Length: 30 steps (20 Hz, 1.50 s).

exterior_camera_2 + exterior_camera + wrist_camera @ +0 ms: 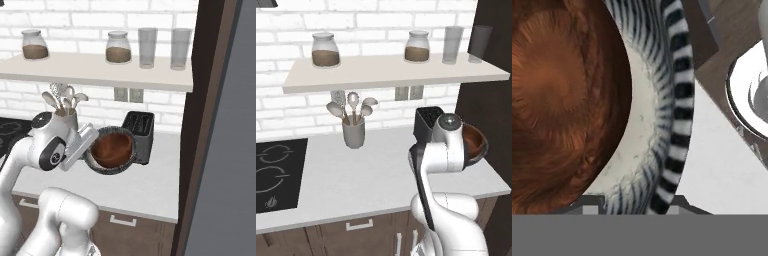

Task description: Pick up the bowls on the counter and stack them on top of one another in the open cabinet. Place the smaller bowl on top of the larger bowl.

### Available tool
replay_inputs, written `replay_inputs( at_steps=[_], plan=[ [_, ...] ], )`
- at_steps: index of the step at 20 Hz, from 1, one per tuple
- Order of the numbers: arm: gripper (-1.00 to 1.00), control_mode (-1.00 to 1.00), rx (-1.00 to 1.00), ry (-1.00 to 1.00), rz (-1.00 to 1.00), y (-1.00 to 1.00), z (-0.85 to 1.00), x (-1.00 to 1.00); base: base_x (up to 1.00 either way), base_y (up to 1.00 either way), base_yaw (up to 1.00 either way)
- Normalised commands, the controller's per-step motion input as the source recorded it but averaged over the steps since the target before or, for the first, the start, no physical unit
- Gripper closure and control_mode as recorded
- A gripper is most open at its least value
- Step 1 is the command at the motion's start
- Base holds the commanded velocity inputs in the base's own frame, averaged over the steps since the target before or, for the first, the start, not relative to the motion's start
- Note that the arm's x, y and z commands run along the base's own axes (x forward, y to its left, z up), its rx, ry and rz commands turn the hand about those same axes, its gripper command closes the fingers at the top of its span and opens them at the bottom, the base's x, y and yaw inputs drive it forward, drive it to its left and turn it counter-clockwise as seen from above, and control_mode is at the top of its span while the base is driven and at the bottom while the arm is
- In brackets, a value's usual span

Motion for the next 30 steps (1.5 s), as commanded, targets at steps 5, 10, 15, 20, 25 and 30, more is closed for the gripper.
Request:
replay_inputs(
  at_steps=[5,10,15,20,25,30],
  plan=[
    [1.00,-1.00,-0.15,-0.05,0.32,0.79,1.00,-0.56,0.00,0.00,0.00],
    [1.00,-1.00,-0.18,0.00,0.32,0.77,1.00,-0.58,0.00,0.00,0.00],
    [1.00,-1.00,-0.11,0.00,0.32,0.59,1.00,-0.52,0.00,0.00,0.00],
    [1.00,-1.00,-0.03,-0.04,0.30,0.45,1.00,-0.19,0.00,0.00,0.00],
    [1.00,-1.00,0.00,0.00,0.17,0.28,0.50,0.86,0.00,0.00,0.00],
    [1.00,-1.00,-0.02,0.02,0.07,0.09,0.28,1.00,0.00,0.00,0.00]
  ],
)
